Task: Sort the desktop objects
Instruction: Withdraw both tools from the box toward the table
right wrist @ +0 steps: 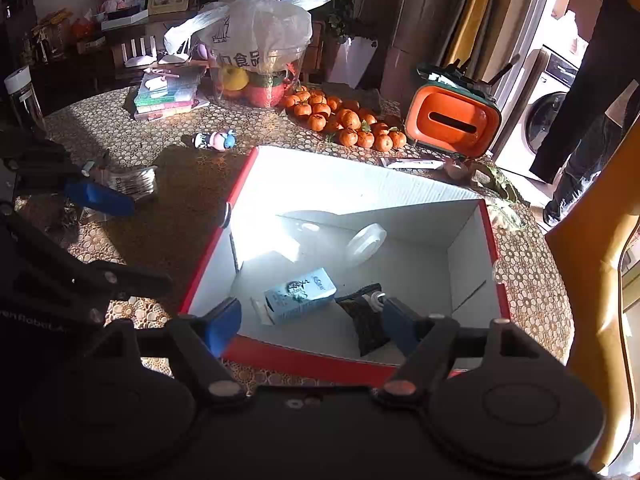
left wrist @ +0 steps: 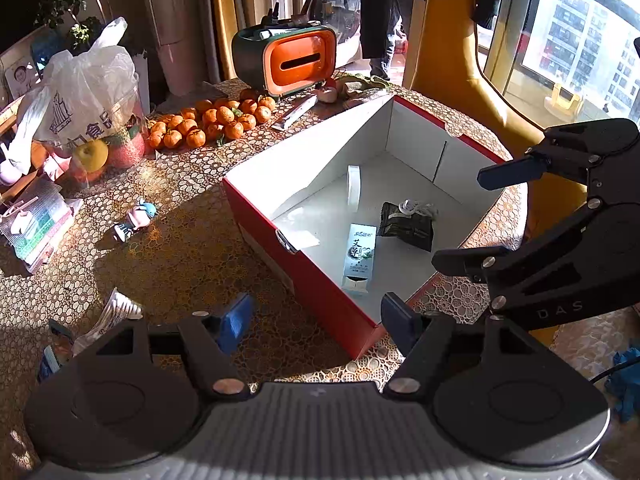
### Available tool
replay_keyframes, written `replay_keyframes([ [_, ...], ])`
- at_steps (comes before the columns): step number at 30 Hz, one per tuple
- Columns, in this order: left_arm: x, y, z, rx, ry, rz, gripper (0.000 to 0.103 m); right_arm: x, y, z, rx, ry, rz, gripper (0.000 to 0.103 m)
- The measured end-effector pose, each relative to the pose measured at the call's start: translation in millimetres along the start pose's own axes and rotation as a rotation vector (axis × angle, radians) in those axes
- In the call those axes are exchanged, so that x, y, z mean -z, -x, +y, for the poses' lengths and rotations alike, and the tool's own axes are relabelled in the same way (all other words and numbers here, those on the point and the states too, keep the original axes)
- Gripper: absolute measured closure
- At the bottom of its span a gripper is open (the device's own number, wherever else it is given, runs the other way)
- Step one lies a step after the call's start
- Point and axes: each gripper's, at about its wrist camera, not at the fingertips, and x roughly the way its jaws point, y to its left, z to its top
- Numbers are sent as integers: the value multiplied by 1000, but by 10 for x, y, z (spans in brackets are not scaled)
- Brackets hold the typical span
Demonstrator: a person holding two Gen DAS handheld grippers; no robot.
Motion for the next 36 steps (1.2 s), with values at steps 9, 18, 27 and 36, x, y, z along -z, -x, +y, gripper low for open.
replay_keyframes([
  [9,323,476,418,-42,60,-55,20,-137,288,525,-27,66,-48,18],
  [18,708,790,867,-89,134,-70,19,-292,343,1089,-71,137,-66,17],
  [27,1145,996,1292,-145,197,-71,12,-392,272,1601,-106,189,-76,17],
  [36,1514,965,1657,-187,250,-43,1,-472,-38,2007,-168,193,-91,17],
])
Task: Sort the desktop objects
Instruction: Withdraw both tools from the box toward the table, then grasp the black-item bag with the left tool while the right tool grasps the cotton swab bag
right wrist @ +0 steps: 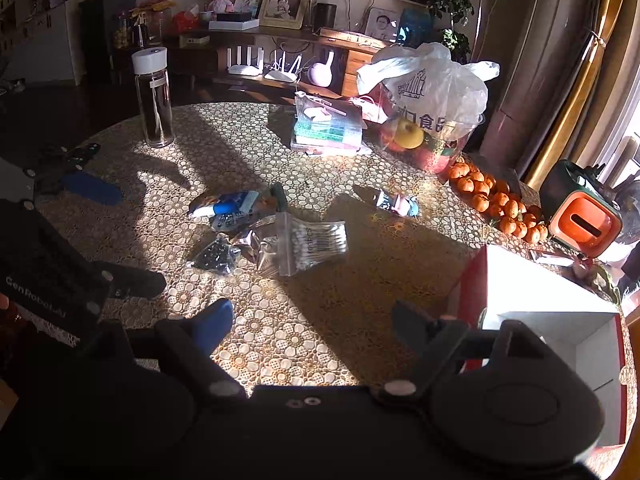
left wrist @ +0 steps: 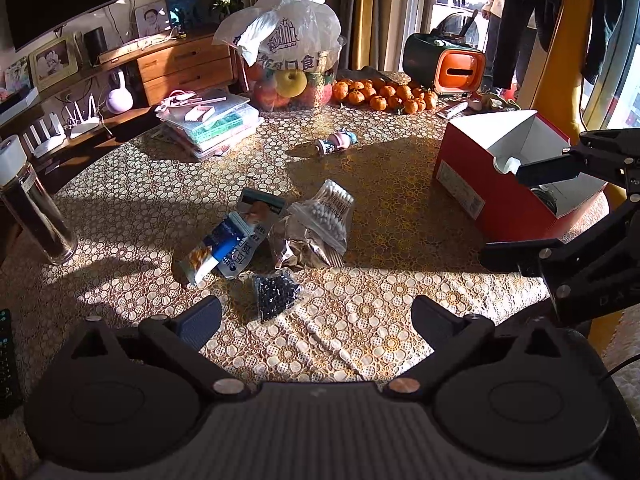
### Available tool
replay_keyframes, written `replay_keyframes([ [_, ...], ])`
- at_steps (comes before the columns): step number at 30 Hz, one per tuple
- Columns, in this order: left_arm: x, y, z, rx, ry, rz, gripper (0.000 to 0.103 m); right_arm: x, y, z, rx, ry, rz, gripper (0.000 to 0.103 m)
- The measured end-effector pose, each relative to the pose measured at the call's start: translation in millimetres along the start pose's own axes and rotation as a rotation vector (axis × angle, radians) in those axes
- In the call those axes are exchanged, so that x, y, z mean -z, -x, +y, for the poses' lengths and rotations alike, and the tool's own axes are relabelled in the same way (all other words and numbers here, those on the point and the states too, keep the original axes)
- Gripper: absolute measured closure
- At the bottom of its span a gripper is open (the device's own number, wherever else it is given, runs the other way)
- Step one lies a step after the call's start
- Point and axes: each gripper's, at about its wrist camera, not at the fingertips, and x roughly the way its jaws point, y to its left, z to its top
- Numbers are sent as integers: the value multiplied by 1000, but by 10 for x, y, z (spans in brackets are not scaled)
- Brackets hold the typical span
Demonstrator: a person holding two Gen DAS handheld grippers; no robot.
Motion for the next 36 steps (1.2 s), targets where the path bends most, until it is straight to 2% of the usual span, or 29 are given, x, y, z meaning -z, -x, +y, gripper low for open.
replay_keyframes([
  [15,164,-326,394,-11,76,44,1,-51,-524,80,-25,-63,35,17],
  [24,215,-568,400,-33,39,41,1,-101,-792,38,-26,-67,55,17],
  [36,176,-1006,434,-8,39,46,1,-255,-1282,-92,-41,-74,77,17],
])
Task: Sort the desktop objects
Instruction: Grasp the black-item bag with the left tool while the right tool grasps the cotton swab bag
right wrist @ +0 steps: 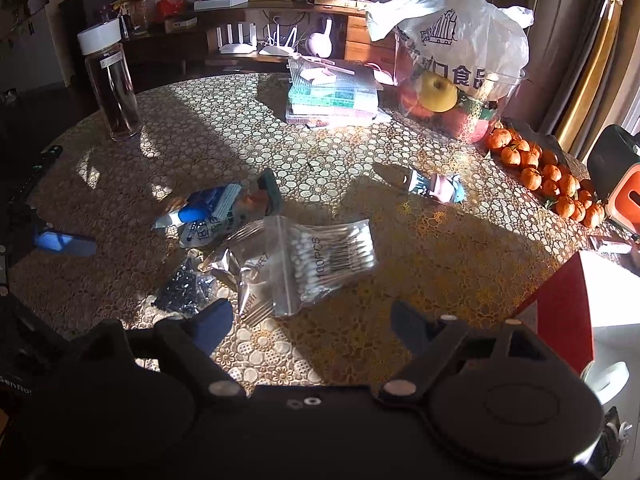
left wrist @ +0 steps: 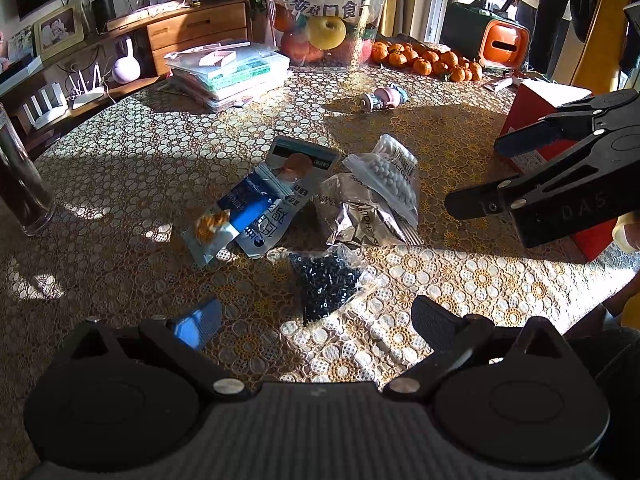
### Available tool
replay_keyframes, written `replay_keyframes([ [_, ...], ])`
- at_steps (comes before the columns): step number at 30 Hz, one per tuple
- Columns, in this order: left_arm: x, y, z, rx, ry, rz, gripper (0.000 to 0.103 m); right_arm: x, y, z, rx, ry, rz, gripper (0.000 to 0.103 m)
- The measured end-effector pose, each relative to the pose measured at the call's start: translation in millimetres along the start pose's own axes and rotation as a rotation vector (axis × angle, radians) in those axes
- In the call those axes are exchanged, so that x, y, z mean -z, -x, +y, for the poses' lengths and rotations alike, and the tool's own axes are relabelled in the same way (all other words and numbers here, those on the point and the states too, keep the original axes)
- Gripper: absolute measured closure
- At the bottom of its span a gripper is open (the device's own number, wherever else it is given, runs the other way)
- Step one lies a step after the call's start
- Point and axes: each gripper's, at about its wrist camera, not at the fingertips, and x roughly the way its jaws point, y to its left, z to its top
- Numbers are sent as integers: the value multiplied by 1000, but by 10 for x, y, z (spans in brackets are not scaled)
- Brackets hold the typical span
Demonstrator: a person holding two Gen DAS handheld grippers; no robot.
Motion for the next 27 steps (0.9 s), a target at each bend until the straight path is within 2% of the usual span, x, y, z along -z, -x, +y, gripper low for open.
replay_keyframes([
  [9,-38,-268,27,-2,-7,-9,2,-148,-425,-158,-5,-1,30,17],
  [16,-67,-383,53,5,-14,-18,5,-199,-688,-203,-13,52,52,17],
  [18,-74,-414,50,1,-16,-20,10,-219,-742,-213,-24,67,53,17],
  [27,-100,-518,-4,22,-33,-21,16,-272,-952,-305,-54,87,60,18],
])
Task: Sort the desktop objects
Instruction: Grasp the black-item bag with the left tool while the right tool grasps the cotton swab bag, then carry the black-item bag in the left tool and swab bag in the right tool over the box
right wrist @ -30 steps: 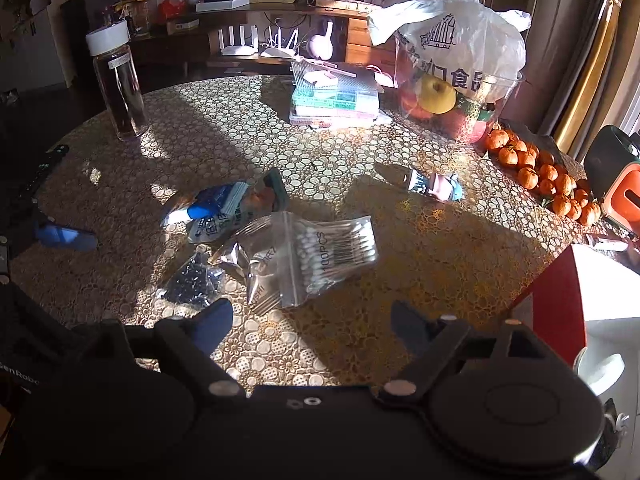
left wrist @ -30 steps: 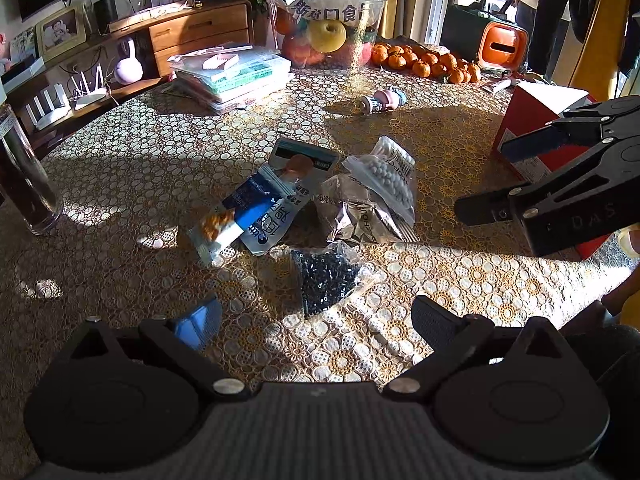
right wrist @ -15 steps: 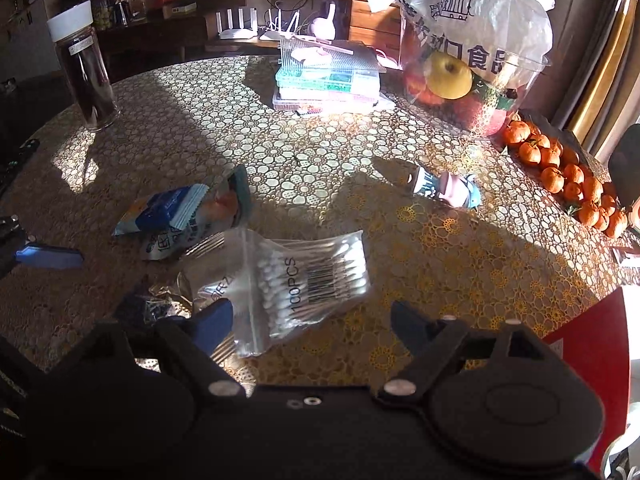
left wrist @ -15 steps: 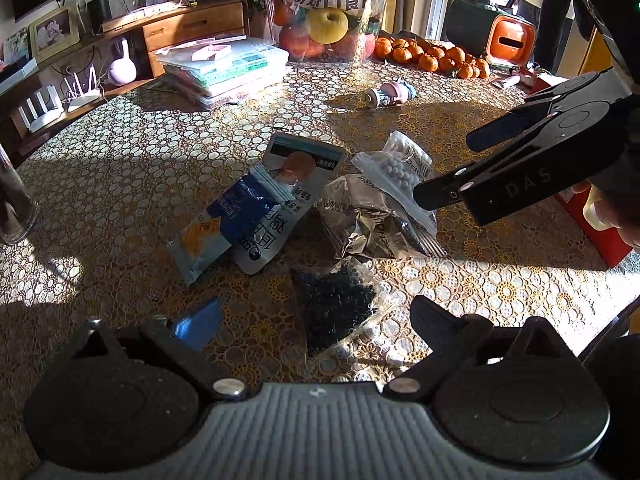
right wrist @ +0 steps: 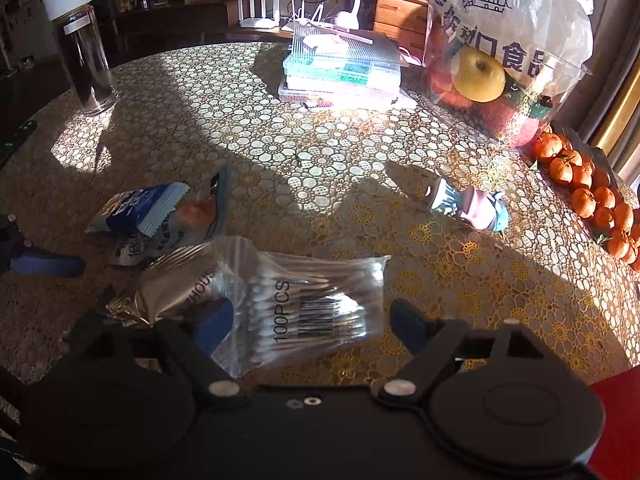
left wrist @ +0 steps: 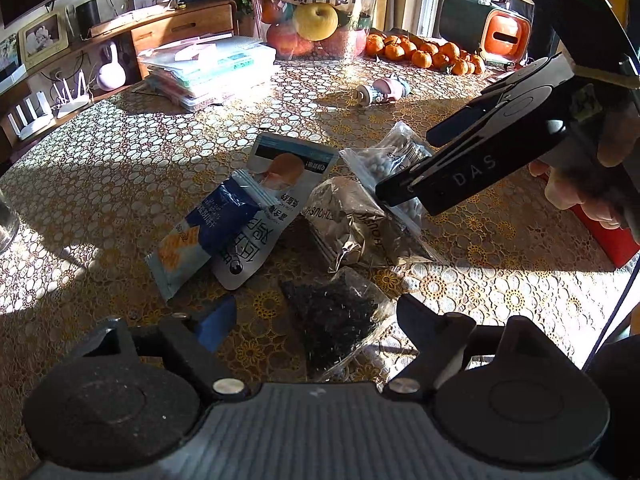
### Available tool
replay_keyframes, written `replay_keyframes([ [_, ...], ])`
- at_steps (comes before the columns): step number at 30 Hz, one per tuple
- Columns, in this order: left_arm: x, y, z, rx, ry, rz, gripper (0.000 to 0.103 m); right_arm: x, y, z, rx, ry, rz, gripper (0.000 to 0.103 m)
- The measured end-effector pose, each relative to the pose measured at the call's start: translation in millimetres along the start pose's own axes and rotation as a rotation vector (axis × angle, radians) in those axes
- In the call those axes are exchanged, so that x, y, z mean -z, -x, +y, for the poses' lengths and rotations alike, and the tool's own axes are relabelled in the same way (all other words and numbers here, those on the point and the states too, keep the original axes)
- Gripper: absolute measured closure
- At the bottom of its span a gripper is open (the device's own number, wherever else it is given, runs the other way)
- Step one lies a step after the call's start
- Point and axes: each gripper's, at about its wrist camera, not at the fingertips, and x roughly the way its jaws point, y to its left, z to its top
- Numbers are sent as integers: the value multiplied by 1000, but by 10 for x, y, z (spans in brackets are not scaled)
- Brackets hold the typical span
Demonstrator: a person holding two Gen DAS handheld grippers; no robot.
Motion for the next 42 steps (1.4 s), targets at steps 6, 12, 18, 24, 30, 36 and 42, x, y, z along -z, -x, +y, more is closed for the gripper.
replay_keyframes([
  [6,-12,-79,-20,11,7,10,35,9,-73,-100,-44,-43,6,19],
  [12,-15,-108,-52,5,-9,6,42,20,-62,-75,-40,-18,3,32],
  [18,-28,-98,-40,18,-3,9,50,36,-49,-83,-24,-20,-3,34],
  [24,-34,-78,-36,31,12,12,54,46,10,-96,-17,-20,-4,34],
  [30,-45,-9,-76,32,5,1,55,50,102,-98,-8,-18,-8,34],
  [36,-71,105,-115,32,2,-5,55,62,284,-79,-1,-15,-23,34],
  [42,-129,315,-191,21,-13,-34,55,95,533,-82,1,-36,-52,34],
])
